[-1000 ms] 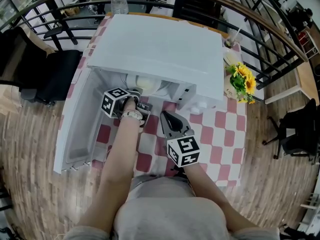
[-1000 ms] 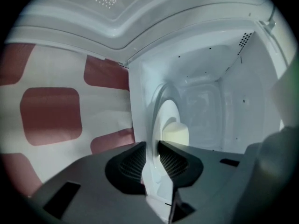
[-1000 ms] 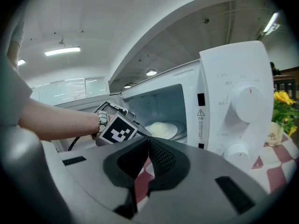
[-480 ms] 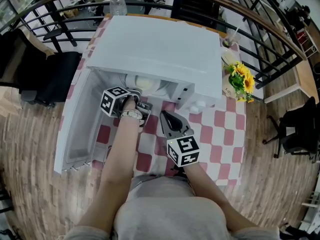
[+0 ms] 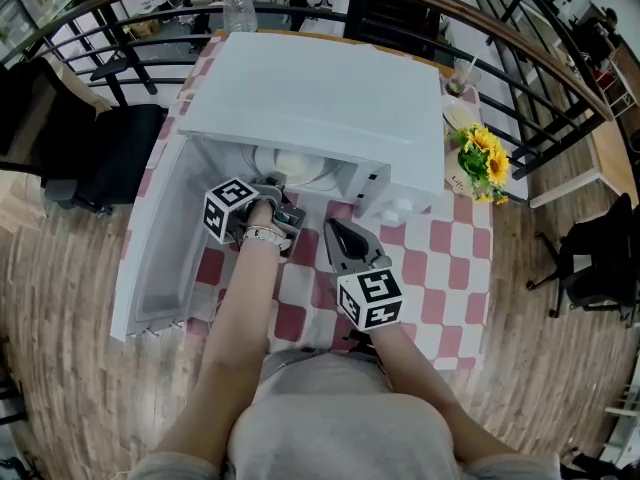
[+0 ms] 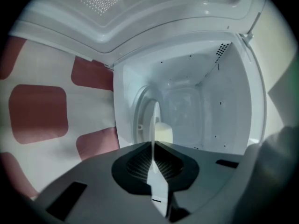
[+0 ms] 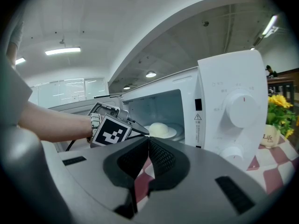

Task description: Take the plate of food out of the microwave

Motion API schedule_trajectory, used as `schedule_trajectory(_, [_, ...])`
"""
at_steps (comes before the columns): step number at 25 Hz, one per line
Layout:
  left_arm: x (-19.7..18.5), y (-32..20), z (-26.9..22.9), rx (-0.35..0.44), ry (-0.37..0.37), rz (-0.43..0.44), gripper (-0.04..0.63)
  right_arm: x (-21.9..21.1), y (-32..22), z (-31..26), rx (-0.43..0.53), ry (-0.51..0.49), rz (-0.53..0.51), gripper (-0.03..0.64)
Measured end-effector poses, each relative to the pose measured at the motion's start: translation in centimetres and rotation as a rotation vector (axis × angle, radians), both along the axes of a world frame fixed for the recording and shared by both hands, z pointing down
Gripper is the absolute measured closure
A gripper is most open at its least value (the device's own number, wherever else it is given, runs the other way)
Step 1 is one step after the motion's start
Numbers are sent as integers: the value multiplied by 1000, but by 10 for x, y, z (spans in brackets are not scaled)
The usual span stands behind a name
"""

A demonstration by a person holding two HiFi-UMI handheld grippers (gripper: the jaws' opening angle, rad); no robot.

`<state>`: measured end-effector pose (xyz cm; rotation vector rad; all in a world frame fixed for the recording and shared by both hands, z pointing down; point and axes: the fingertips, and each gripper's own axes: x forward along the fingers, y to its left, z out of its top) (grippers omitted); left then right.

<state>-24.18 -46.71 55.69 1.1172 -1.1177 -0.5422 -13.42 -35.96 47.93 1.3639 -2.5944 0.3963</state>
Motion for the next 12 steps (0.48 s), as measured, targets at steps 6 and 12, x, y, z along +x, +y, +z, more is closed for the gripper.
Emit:
schedule_trajectory(6, [-2,12,-3,59,13,-7,580,7,-1,-5,10,6,9,591])
schedule_trajectory(12, [-3,25,-14,102,0,1,580,13,2,-16,38,6,17,592])
